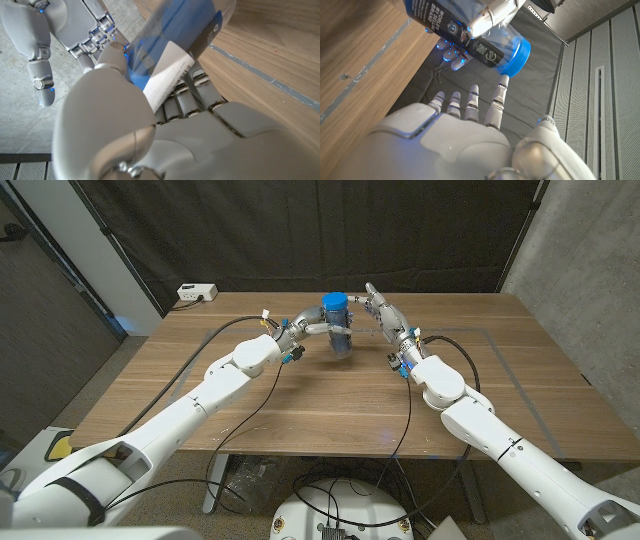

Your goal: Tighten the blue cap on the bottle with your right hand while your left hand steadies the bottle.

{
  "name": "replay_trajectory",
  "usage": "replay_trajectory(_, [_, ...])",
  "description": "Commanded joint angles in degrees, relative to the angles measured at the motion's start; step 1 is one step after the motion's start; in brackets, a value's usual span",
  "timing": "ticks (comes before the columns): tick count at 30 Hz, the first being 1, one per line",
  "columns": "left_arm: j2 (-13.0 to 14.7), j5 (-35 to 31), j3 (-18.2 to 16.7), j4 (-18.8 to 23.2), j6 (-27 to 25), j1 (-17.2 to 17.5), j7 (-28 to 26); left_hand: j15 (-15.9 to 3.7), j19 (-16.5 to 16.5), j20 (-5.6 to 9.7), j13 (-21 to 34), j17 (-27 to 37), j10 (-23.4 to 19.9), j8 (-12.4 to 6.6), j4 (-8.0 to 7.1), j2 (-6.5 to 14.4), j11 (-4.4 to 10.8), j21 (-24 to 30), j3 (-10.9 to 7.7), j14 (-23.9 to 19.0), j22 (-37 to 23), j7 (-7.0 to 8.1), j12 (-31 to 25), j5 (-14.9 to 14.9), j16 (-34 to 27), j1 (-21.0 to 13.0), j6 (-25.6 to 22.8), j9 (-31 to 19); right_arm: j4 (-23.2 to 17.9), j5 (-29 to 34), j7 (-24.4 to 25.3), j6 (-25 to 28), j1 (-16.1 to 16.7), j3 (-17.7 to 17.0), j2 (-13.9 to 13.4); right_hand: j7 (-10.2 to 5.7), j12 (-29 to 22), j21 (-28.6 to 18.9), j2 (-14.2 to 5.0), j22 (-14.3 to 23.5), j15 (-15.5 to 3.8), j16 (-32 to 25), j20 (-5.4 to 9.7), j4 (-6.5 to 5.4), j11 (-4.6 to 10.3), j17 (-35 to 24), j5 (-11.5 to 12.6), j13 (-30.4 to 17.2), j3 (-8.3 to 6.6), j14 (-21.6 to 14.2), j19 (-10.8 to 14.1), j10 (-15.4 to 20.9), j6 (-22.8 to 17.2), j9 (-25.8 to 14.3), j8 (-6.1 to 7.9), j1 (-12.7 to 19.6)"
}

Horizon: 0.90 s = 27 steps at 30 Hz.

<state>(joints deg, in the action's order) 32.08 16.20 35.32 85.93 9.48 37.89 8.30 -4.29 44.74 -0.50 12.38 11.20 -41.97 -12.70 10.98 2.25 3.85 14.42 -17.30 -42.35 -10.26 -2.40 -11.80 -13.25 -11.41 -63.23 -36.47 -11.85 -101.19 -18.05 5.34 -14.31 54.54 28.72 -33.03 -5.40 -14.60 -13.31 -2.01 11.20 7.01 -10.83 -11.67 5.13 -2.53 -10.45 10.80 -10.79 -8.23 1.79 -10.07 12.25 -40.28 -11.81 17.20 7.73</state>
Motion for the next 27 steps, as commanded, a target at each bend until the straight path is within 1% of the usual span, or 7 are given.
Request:
replay_trajectory(1, [-0.9,0.5,0.5,-2.2,0.1,-1.2,1.1,0.03,0.5,0.14,0.3,0.0,-0.1,0.02,-3.64,4.8,0.32,0.2,-3.98,-0.3,-0.2,-1.27,0.1,0.2,0.1,-3.0,-1.8,-0.2,-1.1,-1.9,0.0,-2.1,2.4,-1.6,-0.9,-0.16,-0.4,-0.2,-1.16,0.1,0.09,-0.6,-0.6,0.34,0.42,-0.1,0.3,-0.1,-0.5,-1.0,-0.3,0.9,-0.8,0.1,0.14,0.3])
replay_trajectory(12, [-1.7,0.5,1.2,-3.3,0.6,-2.0,1.9,0.07,0.6,0.14,0.3,0.0,-0.2,0.05,-3.67,4.7,0.29,0.1,-4.1,-0.2,-0.2,-1.28,0.1,0.2,0.1,-2.8,-1.8,-0.2,-2.5,-1.5,1.0,-3.8,4.4,-3.3,-1.7,-0.88,-0.6,-0.7,-2.48,0.2,-0.22,-0.7,-0.47,0.57,0.86,-0.1,0.3,-0.1,-1.34,-2.2,1.2,1.8,-1.1,0.2,-0.13,1.4])
replay_trajectory(13, [-1.6,0.5,1.1,-3.0,0.4,-1.9,1.8,0.07,0.6,0.11,0.3,0.0,-0.2,0.06,-3.68,4.7,0.27,0.1,-4.12,-0.2,-0.2,-1.33,0.1,0.2,0.1,-2.8,-1.8,-0.2,-2.6,-1.6,1.4,-3.2,4.4,-3.3,-1.5,-1.13,-0.5,-0.9,-2.72,0.2,-0.23,-0.6,-0.51,0.7,0.91,-0.1,0.3,0.0,-1.57,-2.3,1.7,1.8,-0.1,0.2,-0.68,1.7])
replay_trajectory(15, [-1.4,0.3,1.1,-2.4,0.2,-1.6,1.4,0.07,0.6,0.12,0.3,0.0,0.0,0.06,-3.68,4.6,0.29,0.1,-4.15,-0.2,-0.2,-1.27,0.2,0.3,0.1,-2.7,-1.8,-0.2,-2.1,-2.0,1.0,-3.0,4.2,-3.3,-1.4,0.96,-0.2,-0.9,-2.49,0.1,-0.12,-0.4,-0.63,1.06,0.27,-0.1,0.0,-0.1,-1.71,-2.7,2.4,1.7,3.7,0.2,-2.61,2.2])
replay_trajectory(17, [-1.2,0.2,1.1,-1.8,-0.1,-1.3,1.2,0.02,0.6,0.11,0.3,0.0,0.0,0.07,-3.68,4.6,0.19,0.1,-4.18,-0.2,-0.2,-1.28,0.2,0.3,0.1,-2.7,-1.8,-0.2,-1.9,-2.2,0.9,-2.2,3.8,-3.1,-1.3,2.01,0.2,-0.8,-2.05,0.1,0.13,-0.2,-0.65,1.15,-0.73,-0.1,-0.2,-0.1,-1.56,-2.5,2.5,1.1,6.1,0.1,-3.77,2.2])
replay_trajectory(20, [-0.8,0.0,1.0,-0.8,-0.4,-0.8,0.8,0.05,0.6,0.11,0.3,0.0,-0.1,0.09,-3.69,4.6,0.51,0.1,-4.24,-0.2,-0.2,-1.23,0.1,0.3,0.1,-2.6,-1.8,-0.2,-0.8,-1.9,0.4,-2.0,2.9,-2.5,-1.0,2.59,1.0,-0.7,-1.61,0.1,0.63,0.2,-0.65,1.2,-1.21,-0.2,-0.3,-0.1,-1.36,-1.5,2.6,-0.6,8.8,0.1,-5.0,2.1])
replay_trajectory(27, [0.9,-0.3,0.3,3.3,-1.9,1.7,-1.3,0.05,0.6,0.09,0.3,0.0,-0.1,0.1,-3.71,4.6,0.44,0.0,-4.33,-0.2,-0.2,-1.27,0.1,0.3,0.1,-2.6,-1.8,-0.2,2.6,-1.2,-0.8,-1.5,-0.3,-0.9,0.5,2.93,1.5,-0.3,-1.04,0.1,0.78,0.5,-0.68,1.08,-1.19,-0.3,-0.3,-0.1,-0.97,-0.2,2.0,-1.9,10.9,0.1,-5.76,1.6])
